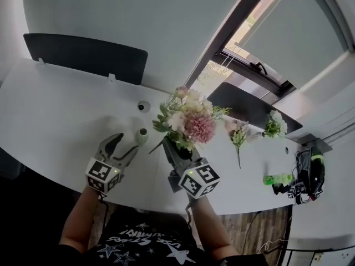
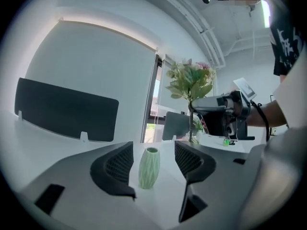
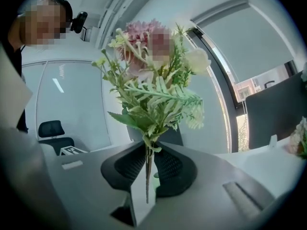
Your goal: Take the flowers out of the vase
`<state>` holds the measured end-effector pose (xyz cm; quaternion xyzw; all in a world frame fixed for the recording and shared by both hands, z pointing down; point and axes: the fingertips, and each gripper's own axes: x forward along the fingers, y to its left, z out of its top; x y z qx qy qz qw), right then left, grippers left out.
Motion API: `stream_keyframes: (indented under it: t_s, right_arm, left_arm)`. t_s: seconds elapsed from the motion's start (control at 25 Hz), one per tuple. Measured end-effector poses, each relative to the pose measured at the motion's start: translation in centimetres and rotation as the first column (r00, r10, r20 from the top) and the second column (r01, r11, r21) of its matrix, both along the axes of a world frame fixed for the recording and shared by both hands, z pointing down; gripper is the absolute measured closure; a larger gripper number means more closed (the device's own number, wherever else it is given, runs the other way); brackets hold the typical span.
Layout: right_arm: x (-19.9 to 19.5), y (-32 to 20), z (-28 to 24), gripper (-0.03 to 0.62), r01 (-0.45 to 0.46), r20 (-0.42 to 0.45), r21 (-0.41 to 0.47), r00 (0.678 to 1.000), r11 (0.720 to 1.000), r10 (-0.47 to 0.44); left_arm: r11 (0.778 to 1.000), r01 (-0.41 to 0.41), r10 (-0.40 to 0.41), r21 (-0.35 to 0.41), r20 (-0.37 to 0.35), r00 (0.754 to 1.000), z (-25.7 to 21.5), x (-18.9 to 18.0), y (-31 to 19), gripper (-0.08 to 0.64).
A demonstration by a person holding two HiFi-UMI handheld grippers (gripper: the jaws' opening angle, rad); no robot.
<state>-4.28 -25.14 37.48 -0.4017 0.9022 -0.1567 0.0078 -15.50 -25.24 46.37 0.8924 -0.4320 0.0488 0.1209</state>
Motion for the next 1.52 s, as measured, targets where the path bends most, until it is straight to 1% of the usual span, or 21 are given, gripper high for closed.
stream_keyframes:
  t_s: [0.08,0.16,0.32,0.48,0.6,0.72,0.92,1.04,1.16,1.36,1.52]
  right_arm:
    - [0.1,0.4,0.3,0.537,0.019,0.006,-0.001,1.0,1.0,-0.019]
    - [0.4,1.9,1.3,0.536,0.05,0.009,0.009,0.999,0.999,-0.05]
    - [1.3,4.8,3.1,0.536,0.106,-0.002,0.024,0.994,0.994,-0.106]
    - [2.0,5.6,2.5,0.537,0.151,0.001,0.015,0.989,0.988,-0.151]
    - [3.4,7.4,2.6,0.537,0.19,-0.001,0.021,0.982,0.982,-0.19]
    - [5.5,10.1,3.1,0.537,0.231,-0.001,0.028,0.973,0.973,-0.231]
    - [8.1,13.6,2.8,0.536,0.295,0.003,0.036,0.955,0.955,-0.296]
    - [10.2,16.2,3.2,0.537,0.333,-0.003,0.041,0.943,0.942,-0.333]
    - [12.2,18.8,3.4,0.537,0.364,-0.006,0.048,0.932,0.93,-0.364]
    - [16.2,22.8,3.2,0.535,0.4,0.016,0.058,0.916,0.915,-0.402]
    - [18.7,25.1,2.5,0.535,0.426,0.051,0.057,0.902,0.903,-0.429]
  left_arm:
    - [0.999,0.022,-0.022,0.028,0.009,1.0,-1.0,0.0,0.5,0.32]
    - [0.998,0.043,-0.044,0.049,0.016,0.999,-0.8,0.4,2.3,0.344]
    - [0.992,0.109,-0.109,0.062,0.003,0.994,0.0,1.2,5.9,0.413]
    - [0.98,0.187,-0.187,0.067,-0.001,0.982,-1.4,1.7,7.0,0.483]
    - [0.968,0.236,-0.236,0.082,-0.013,0.972,-2.1,3.2,9.2,0.526]
    - [0.955,0.279,-0.277,0.104,-0.025,0.96,-2.5,5.5,11.8,0.541]
    - [0.931,0.338,-0.338,0.141,-0.023,0.941,-4.1,8.3,15.3,0.551]
    - [0.922,0.353,-0.355,0.159,-0.015,0.935,-4.6,11.2,18.2,0.551]
    - [0.91,0.375,-0.377,0.175,-0.023,0.926,-5.2,13.7,21.2,0.551]
    - [0.883,0.437,-0.437,0.17,-0.039,0.899,-5.6,17.0,25.7,0.551]
    - [0.868,0.464,-0.469,0.176,-0.019,0.883,-6.8,19.6,29.4,0.551]
